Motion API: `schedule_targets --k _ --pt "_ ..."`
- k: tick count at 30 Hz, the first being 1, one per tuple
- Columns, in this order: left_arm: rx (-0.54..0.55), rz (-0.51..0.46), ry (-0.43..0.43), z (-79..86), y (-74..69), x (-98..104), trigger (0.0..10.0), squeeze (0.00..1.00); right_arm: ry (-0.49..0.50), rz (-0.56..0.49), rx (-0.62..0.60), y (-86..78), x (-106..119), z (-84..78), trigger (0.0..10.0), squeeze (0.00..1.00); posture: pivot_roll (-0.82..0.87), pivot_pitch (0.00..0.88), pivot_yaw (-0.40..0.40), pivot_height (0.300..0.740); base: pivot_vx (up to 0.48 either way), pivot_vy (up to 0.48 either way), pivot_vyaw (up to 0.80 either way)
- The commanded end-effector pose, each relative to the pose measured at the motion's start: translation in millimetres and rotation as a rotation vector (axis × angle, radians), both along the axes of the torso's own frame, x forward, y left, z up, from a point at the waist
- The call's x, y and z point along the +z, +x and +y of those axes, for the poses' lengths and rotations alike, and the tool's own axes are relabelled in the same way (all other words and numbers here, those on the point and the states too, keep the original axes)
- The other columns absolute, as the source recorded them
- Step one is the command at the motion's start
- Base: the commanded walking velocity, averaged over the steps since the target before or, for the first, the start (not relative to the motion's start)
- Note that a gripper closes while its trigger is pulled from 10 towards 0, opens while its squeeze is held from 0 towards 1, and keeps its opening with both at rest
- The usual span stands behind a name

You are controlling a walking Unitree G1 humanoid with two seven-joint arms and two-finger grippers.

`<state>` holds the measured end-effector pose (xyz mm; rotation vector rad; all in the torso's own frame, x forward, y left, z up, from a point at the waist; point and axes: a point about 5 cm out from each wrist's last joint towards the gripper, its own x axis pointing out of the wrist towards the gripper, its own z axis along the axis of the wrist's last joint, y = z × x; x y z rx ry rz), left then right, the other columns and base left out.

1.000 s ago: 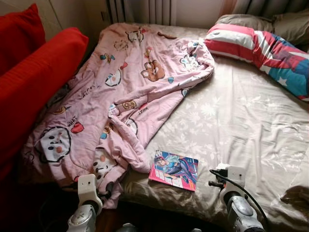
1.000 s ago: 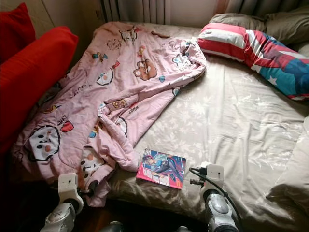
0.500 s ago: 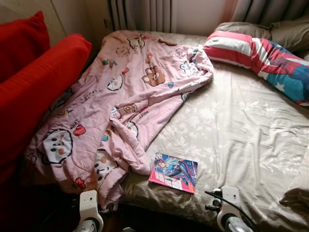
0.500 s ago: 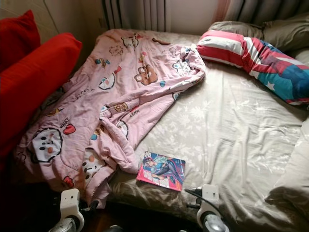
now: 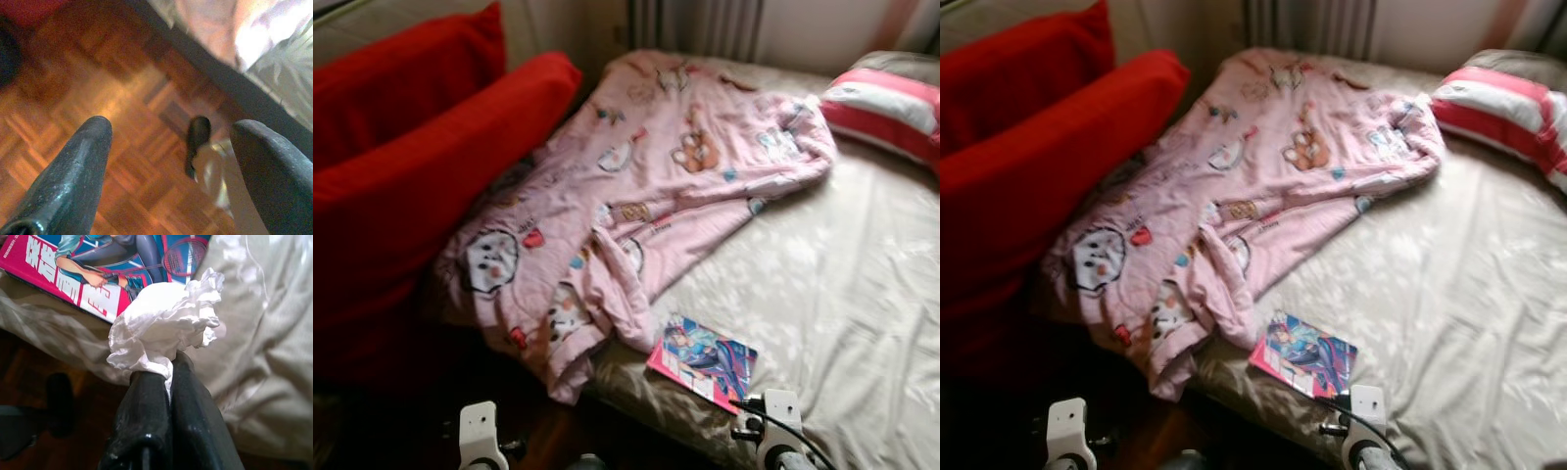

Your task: Clean up the room

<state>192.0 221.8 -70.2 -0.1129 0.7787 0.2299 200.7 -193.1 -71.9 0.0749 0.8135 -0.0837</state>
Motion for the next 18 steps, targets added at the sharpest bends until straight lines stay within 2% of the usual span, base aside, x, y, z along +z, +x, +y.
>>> schedule_targets --k 1,14,18 --pt "0.009 0.046 -0.001 2.5 -9.5 -5.1 10.0 0.00 0.012 0.015 0.005 -2.8 -2.4 4.7 10.0 0.00 -0.04 0.197 0.019 0.740 0.000 0.000 0.79" --pt "0.010 0.048 -0.004 2.6 -9.8 -5.3 10.0 0.00 0.014 0.013 0.001 -2.8 -2.5 5.7 10.0 0.00 -0.03 0.208 0.019 0.740 0.000 0.000 0.79" --pt "0.010 0.052 -0.001 3.5 -10.3 -5.4 10.0 0.00 0.015 0.017 -0.004 -3.3 -2.8 5.8 10.0 0.00 -0.04 0.207 0.022 0.740 0.000 0.000 0.56"
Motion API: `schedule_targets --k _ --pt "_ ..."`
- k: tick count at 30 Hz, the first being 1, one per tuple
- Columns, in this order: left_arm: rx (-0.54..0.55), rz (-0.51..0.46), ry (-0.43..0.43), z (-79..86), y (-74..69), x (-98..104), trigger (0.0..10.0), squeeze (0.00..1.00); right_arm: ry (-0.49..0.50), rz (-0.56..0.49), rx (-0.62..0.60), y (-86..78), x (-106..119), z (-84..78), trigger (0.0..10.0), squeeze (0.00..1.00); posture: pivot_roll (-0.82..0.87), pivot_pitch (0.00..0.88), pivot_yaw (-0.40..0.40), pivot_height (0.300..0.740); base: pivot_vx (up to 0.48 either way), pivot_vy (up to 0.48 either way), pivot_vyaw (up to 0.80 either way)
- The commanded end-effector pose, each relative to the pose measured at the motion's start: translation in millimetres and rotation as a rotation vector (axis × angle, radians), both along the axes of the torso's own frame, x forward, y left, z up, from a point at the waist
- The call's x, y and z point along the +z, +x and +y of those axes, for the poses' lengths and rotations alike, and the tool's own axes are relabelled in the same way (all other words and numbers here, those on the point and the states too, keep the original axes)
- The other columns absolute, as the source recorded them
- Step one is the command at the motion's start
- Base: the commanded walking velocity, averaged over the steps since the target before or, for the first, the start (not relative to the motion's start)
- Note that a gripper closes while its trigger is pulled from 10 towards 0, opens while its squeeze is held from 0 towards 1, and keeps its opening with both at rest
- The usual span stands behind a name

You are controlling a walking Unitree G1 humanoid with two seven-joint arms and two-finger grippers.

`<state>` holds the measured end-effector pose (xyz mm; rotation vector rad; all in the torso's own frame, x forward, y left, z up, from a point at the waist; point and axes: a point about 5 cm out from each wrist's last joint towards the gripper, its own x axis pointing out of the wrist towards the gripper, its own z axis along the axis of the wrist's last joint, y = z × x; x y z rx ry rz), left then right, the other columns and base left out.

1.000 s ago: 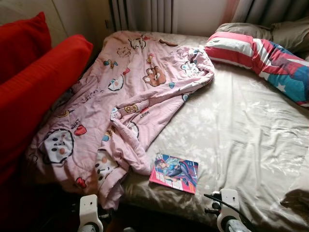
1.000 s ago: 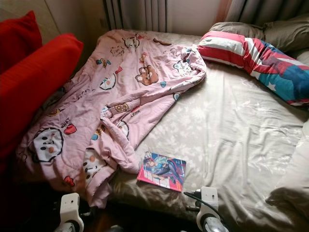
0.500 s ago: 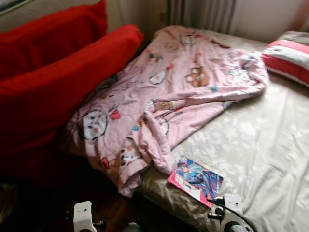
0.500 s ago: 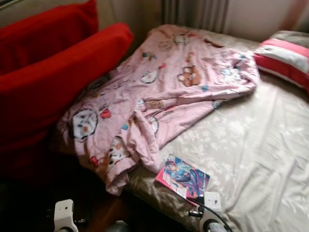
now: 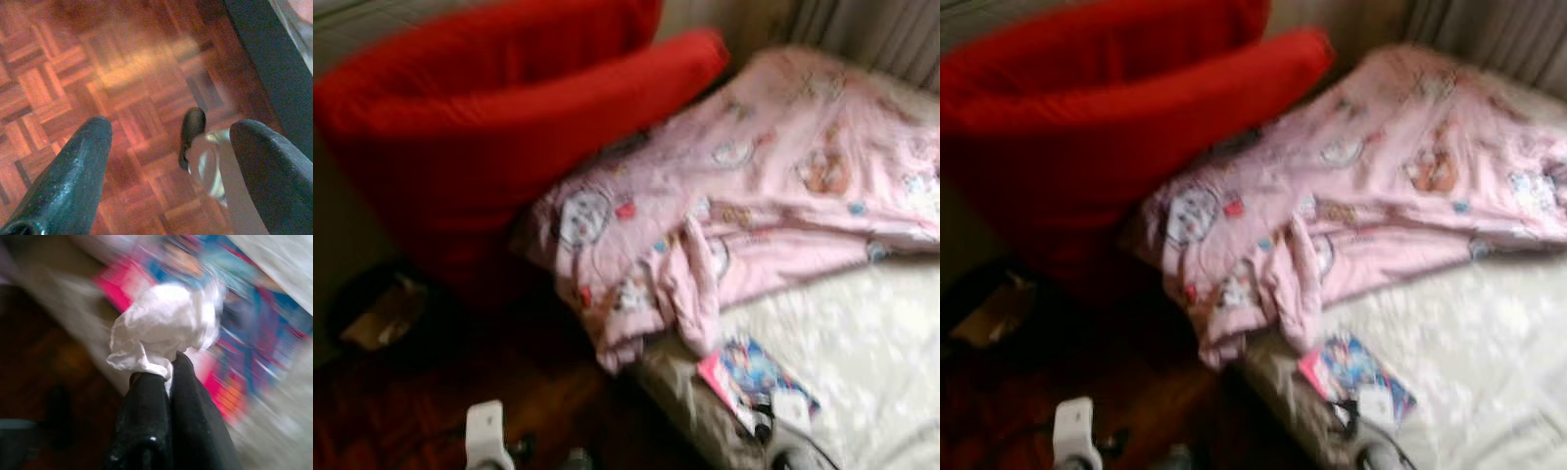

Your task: Clean up the room

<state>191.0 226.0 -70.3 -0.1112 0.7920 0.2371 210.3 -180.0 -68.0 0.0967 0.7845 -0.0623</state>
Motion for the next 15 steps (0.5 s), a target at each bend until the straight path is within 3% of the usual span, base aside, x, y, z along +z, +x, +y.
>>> schedule_targets --k 1,15 --pt "0.004 0.039 -0.005 -0.8 -9.4 -5.5 10.0 0.00 -0.011 0.056 -0.032 -13.4 -7.1 -8.4 10.0 0.00 -0.04 0.206 0.023 0.740 0.000 0.000 0.00" --pt "-0.004 0.040 -0.001 -2.7 -9.0 -5.7 10.0 0.00 0.001 0.061 -0.071 -16.9 -8.7 -10.2 10.0 0.00 -0.03 0.190 0.024 0.740 0.000 0.000 0.00"
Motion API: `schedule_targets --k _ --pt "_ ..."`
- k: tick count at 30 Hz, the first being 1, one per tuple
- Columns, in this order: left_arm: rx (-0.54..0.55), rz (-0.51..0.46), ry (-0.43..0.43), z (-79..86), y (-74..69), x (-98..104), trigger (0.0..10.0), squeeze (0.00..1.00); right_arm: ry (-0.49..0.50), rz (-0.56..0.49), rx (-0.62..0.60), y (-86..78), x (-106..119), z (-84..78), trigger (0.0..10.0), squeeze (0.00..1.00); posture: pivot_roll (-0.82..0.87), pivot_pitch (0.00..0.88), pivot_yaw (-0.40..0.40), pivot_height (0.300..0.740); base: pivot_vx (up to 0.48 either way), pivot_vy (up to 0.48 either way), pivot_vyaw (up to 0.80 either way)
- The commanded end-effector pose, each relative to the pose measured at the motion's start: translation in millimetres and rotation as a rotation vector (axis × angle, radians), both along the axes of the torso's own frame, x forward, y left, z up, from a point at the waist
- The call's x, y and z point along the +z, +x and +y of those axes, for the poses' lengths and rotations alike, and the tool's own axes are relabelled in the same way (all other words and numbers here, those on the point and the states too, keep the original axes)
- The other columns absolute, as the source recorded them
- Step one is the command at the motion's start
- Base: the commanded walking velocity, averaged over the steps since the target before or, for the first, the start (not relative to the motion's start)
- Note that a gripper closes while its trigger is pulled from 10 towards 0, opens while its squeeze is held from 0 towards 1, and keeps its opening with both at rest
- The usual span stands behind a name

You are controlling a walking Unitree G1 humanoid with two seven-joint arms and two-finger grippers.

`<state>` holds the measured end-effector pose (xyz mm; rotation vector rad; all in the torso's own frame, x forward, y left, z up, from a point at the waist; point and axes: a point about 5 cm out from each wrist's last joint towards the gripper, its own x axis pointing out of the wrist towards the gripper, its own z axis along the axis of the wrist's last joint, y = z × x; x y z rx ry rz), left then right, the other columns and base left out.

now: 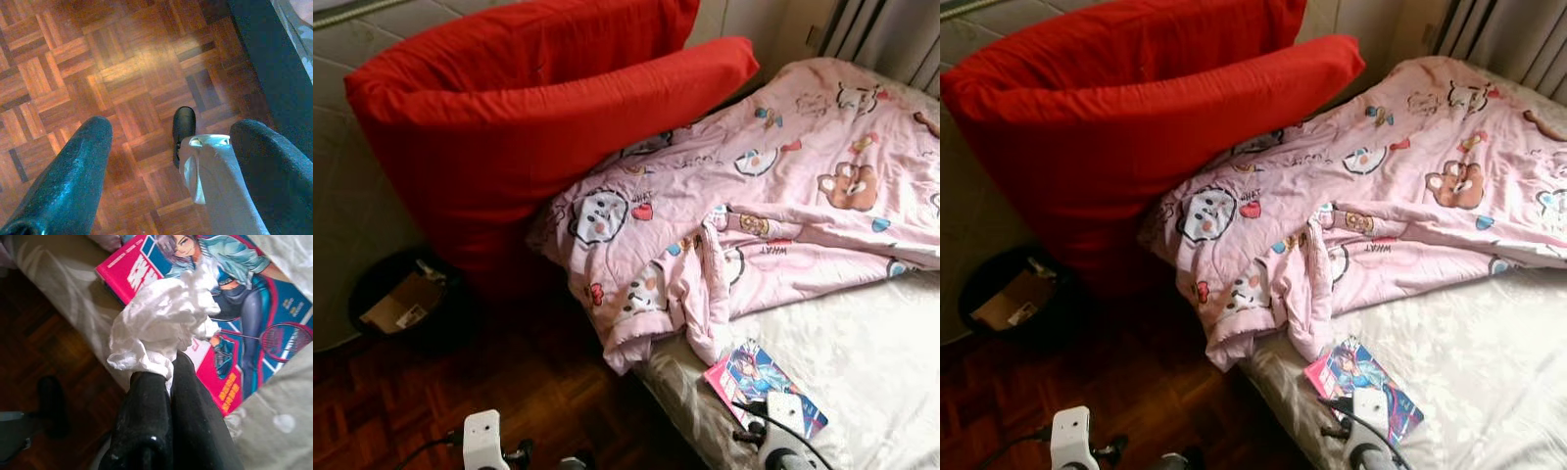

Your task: Clean up the room

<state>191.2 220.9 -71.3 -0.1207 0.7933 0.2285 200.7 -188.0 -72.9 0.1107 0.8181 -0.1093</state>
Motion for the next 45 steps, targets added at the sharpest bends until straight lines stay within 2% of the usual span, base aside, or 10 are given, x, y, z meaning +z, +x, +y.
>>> schedule_targets --k 1,6,45 --pt "0.000 0.040 0.011 2.4 -9.2 -4.6 10.0 0.00 0.005 0.025 -0.025 -7.2 -3.8 -2.1 10.0 0.00 -0.03 0.190 0.024 0.740 0.000 0.000 0.00" --pt "-0.005 0.040 0.012 2.0 -8.6 -4.4 10.0 0.00 0.002 0.029 -0.022 -7.9 -4.1 -2.8 10.0 0.00 -0.03 0.186 0.025 0.740 0.000 0.097 0.00" --pt "0.001 0.028 0.007 1.4 -5.5 -3.0 10.0 0.00 -0.010 0.017 -0.034 -5.4 -2.4 -5.0 10.0 0.00 -0.02 0.189 0.025 0.740 0.000 0.306 0.00"
